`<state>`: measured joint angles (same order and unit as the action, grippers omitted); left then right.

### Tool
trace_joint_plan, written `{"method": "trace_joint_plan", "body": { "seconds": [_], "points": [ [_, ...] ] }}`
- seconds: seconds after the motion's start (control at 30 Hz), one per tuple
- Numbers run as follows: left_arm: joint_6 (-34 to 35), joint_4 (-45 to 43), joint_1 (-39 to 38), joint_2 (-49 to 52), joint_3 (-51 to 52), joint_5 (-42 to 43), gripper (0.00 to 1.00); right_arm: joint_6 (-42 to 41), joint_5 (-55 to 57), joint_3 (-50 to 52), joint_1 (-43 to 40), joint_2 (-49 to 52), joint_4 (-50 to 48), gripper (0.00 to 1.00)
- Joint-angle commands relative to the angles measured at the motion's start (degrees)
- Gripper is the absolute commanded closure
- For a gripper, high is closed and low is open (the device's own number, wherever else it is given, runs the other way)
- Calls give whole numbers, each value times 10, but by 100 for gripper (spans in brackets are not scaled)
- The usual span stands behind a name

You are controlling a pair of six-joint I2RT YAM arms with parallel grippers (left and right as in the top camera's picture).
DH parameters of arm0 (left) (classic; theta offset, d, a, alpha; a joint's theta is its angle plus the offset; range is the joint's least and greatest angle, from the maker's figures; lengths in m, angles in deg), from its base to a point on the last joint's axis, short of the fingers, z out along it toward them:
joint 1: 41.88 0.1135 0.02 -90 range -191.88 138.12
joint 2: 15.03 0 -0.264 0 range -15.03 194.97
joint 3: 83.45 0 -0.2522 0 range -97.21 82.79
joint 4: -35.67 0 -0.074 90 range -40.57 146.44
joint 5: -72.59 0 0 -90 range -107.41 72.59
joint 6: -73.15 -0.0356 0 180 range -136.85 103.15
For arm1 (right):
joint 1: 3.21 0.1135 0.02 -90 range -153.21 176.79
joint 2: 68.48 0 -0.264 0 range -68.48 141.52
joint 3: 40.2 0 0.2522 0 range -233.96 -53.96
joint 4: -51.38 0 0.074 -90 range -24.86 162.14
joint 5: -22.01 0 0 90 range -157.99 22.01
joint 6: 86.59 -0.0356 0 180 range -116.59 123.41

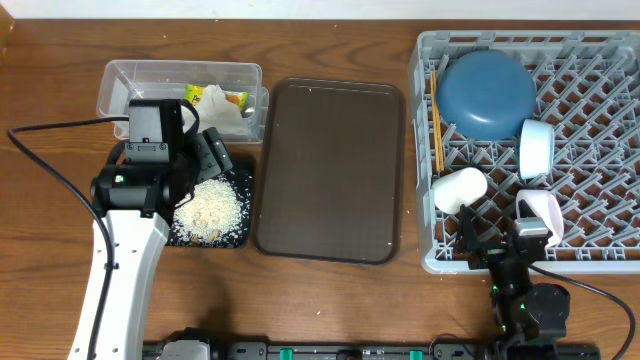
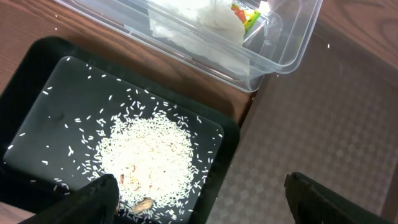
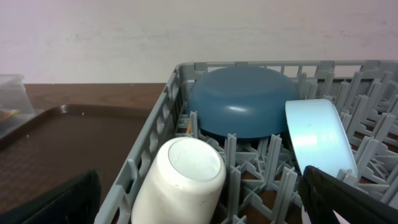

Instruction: Sort waste into correct bins and load items into the dishwasher rack

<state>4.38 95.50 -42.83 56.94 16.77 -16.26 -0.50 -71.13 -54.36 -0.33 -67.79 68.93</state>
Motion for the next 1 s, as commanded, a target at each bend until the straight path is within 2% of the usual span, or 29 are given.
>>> {"method": "trace_joint_plan", "body": {
  "seconds": [0.0, 0.47, 0.7, 0.97],
  "points": [
    [3, 0, 2, 3, -6, -3, 12, -7, -2, 1, 5, -4, 2, 1],
    [0, -21, 2, -14, 5, -3, 12, -7, -2, 1, 5, -4, 2, 1],
    [-23, -133, 2, -88, 89, -3, 12, -7, -2, 1, 5, -4, 2, 1],
    [-69, -301, 2, -204, 249, -3, 12, -7, -2, 1, 5, -4, 2, 1]
  ]
}}
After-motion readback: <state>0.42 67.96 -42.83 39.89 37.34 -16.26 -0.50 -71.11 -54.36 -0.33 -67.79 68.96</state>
